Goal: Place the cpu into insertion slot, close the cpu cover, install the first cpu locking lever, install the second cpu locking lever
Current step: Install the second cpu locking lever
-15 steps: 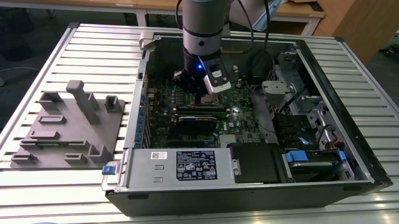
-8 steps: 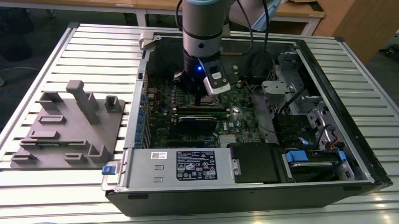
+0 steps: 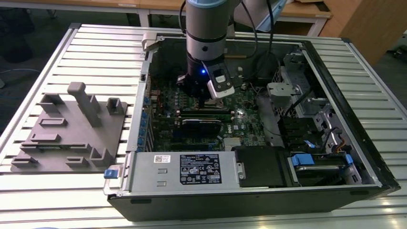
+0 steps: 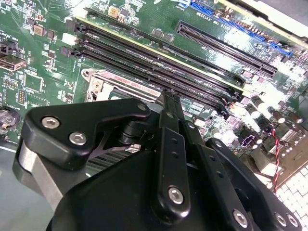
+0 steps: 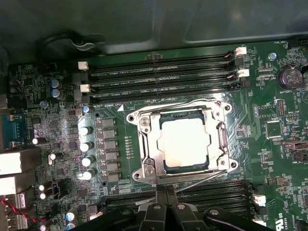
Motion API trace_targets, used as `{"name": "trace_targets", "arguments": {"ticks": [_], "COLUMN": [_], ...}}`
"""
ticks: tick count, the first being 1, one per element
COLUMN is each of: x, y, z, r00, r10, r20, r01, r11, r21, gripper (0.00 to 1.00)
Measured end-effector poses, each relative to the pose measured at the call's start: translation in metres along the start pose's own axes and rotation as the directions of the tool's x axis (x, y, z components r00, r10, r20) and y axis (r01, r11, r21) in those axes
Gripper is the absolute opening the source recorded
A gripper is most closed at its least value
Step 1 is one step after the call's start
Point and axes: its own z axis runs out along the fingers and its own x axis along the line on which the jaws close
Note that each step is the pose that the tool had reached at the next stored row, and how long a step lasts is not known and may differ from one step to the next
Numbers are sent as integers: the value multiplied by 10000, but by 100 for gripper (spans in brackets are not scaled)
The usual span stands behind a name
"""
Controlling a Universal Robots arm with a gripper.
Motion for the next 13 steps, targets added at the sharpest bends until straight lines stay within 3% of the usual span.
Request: {"name": "trace_targets", "arguments": {"ticks": [13], "x": [56], "y": [-7], "z": [12], "r00": [10000], "r10": [-1], "r20": [6], "r01": [1], "r11": [10000], "r21": [32], "gripper": [11]}}
